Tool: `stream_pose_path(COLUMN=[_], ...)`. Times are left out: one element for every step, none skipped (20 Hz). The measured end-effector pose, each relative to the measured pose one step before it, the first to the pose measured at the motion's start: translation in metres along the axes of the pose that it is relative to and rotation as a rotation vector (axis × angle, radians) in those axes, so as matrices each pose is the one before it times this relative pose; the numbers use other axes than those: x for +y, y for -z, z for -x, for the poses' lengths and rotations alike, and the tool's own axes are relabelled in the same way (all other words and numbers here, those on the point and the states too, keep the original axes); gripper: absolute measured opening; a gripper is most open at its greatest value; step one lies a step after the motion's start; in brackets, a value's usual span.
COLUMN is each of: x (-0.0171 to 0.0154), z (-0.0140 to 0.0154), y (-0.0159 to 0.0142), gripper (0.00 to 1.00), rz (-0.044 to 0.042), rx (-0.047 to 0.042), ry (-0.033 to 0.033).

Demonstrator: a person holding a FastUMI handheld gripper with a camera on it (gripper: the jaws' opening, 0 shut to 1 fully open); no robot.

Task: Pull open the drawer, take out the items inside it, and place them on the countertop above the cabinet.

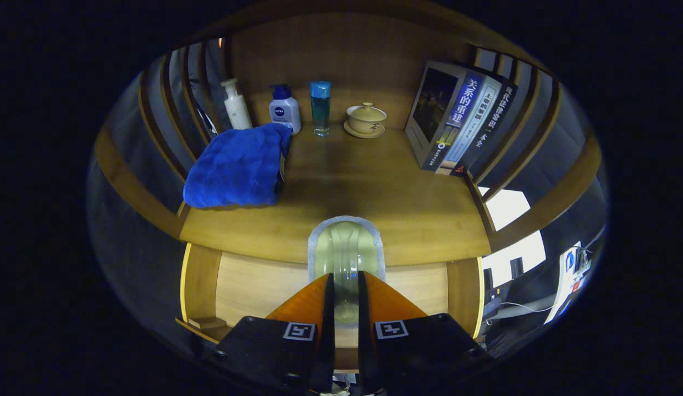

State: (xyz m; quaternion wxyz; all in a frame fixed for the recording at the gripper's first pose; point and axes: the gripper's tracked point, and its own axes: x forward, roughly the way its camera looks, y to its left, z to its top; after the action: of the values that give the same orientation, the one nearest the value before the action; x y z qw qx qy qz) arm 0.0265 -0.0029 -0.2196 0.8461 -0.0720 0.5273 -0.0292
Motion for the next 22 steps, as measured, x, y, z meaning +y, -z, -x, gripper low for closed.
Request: stream_pose_path(x=[0.00003,-0.00128,-0.00146,-0.00360,-0.00223,-0.00233,-0.00282,-0.00230,-0.00316,-0.00249,-0.00199,-0.00186,-0.00152,-0.00165,-0.00123,-0.00068,0.00180,0.00053,0.00055,0.00106,0.00192,0.00117], z=[-0.00568,-0.00397,-0.00385,-0.00456,-0.00617,-0.00452,-0.00496,-0.00343,-0.00520,-0.00354,-0.00408,-0.00375,-0.00407,-0.00244,-0.00287,-0.00235,-0.00045,-0.00081,0.00247,0.00244,0.00223,0.00364], y=[-0.00700,-0.00722,-0.00603,-0.00616,-0.00551,-0.00561,-0.00611,-0.00681,-0.00589,-0.00714,-0.00500,-0.00370,-0.00385,-0.00303,-0.00036,-0.00172,-0.00090,-0.00175,-0.00098,-0.00123,-0.00023,-0.00002], gripper=[0.26,0.26,0.26,0.26,0.26,0.26,0.26,0.26,0.26,0.26,0.26,0.26,0.26,0.26,0.26,0.26,0.26,0.32,0.32,0.32,0.31,0.32], rz=[-0.00353,-0.00845,-0.00675,-0.00810,-0.00907,-0.00721,-0.00219,-0.00495,-0.01223,-0.01340,-0.01136,-0.00838,-0.00817,-0.00763,-0.00888,-0.00459,-0.00136,0.00042,0.00029,0.00138,0.00023,-0.00109], rx=[0.00103,-0.00083,0.00294,0.00276,0.00063,0.00404,0.00185,-0.00222,-0.00331,-0.00308,-0.00421,-0.00169,-0.00616,-0.00394,-0.00130,-0.00120,-0.00362,-0.00904,-0.00753,-0.01147,-0.00645,-0.00852], ry=[0.00279,0.00518,0.00596,0.00843,0.00386,0.00325,0.00455,0.00571,0.00778,0.00194,0.00107,0.00254,-0.00216,-0.00436,0.00099,-0.00137,-0.00639,-0.00149,-0.00647,-0.00338,-0.00398,-0.00200])
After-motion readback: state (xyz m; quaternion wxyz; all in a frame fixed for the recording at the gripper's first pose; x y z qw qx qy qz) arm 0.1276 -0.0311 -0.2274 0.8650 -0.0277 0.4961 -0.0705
